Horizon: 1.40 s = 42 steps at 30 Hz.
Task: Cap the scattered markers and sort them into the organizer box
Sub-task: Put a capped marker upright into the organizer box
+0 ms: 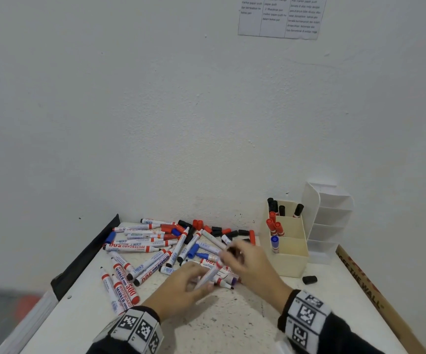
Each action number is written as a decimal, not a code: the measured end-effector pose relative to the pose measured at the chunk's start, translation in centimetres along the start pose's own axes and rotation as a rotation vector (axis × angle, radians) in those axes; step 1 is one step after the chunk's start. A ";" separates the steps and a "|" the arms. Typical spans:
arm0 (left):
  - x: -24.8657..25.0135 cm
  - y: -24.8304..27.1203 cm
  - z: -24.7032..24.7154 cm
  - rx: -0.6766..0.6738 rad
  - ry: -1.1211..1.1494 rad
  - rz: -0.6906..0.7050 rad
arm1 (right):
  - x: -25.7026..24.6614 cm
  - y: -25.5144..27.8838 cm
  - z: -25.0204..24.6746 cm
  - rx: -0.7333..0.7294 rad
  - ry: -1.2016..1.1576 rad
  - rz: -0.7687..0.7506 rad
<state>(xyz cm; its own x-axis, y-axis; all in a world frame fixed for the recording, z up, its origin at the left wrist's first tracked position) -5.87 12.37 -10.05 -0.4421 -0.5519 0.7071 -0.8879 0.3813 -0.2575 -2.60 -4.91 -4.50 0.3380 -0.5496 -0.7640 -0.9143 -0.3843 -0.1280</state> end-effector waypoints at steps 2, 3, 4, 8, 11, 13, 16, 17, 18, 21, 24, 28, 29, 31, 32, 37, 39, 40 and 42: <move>-0.8 0.2 0.0 0.014 -0.137 -0.047 | -1.8 -0.5 -2.5 0.183 -0.054 -0.049; -1.3 0.4 -0.1 0.030 -0.209 -0.065 | -2.5 -1.0 -4.0 0.292 -0.078 -0.076; -1.7 0.6 -0.1 0.043 -0.267 -0.073 | -2.9 -1.7 -5.6 0.405 -0.094 -0.100; -2.3 0.6 0.4 0.016 -0.393 -0.068 | -2.5 -4.1 -11.1 0.757 -0.029 -0.074; -2.8 0.4 0.5 0.024 -0.386 -0.071 | -0.9 -5.1 -12.7 0.792 -0.025 0.008; -2.8 0.4 0.6 0.049 -0.374 -0.073 | 0.7 -5.7 -12.8 0.773 -0.007 0.046; -2.7 0.4 0.7 0.058 -0.381 -0.065 | 3.1 -7.3 -12.6 0.714 0.076 0.105; -2.8 0.4 0.7 0.057 -0.383 -0.067 | 3.9 -7.8 -12.5 0.683 0.120 0.151; -2.9 0.4 0.7 0.055 -0.387 -0.073 | 4.7 -8.3 -12.3 0.634 0.162 0.215; -3.1 0.4 0.7 0.042 -0.395 -0.084 | 6.4 -9.0 -11.4 0.425 0.321 0.426; -3.1 0.5 0.6 0.045 -0.397 -0.086 | 6.5 -8.7 -10.5 0.253 0.429 0.484; -2.8 0.8 0.5 0.054 -0.417 -0.104 | 6.1 -7.4 -10.5 0.400 0.299 0.463; -2.6 0.9 0.4 0.071 -0.426 -0.105 | 5.8 -6.9 -10.9 0.498 0.241 0.442; -2.1 1.0 0.3 0.094 -0.444 -0.110 | 5.4 -5.7 -11.9 0.547 0.199 0.502; -1.8 1.0 0.3 0.097 -0.451 -0.117 | 5.3 -5.0 -12.5 0.473 0.197 0.584; -0.5 0.9 0.5 0.095 -0.510 -0.152 | 5.6 -1.0 -13.0 -0.078 0.482 0.954; 0.0 0.7 0.8 0.081 -0.547 -0.158 | 7.2 0.2 -12.1 -0.210 0.777 0.904; 0.1 0.7 0.9 0.068 -0.568 -0.159 | 8.3 0.9 -11.5 -0.233 0.836 0.868; 0.3 0.6 0.9 0.050 -0.586 -0.165 | 10.8 1.6 -10.2 -0.202 0.766 0.809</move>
<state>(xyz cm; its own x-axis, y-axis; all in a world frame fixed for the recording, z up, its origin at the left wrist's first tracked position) -6.63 11.75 -10.64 -0.2820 -0.9225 0.2637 -0.9492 0.2284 -0.2163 1.88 -19.00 -6.53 -0.2253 -0.9740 0.0219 -0.8971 0.2161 0.3853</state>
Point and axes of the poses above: each hand's wrist, its own y-axis away from the middle knuckle, its own z-axis out of the palm, x = y × z, the point moved 1 cm from there along -y, towards the middle knuckle, and after that the axes turned 13 degrees about z, right-handed, at the moved point
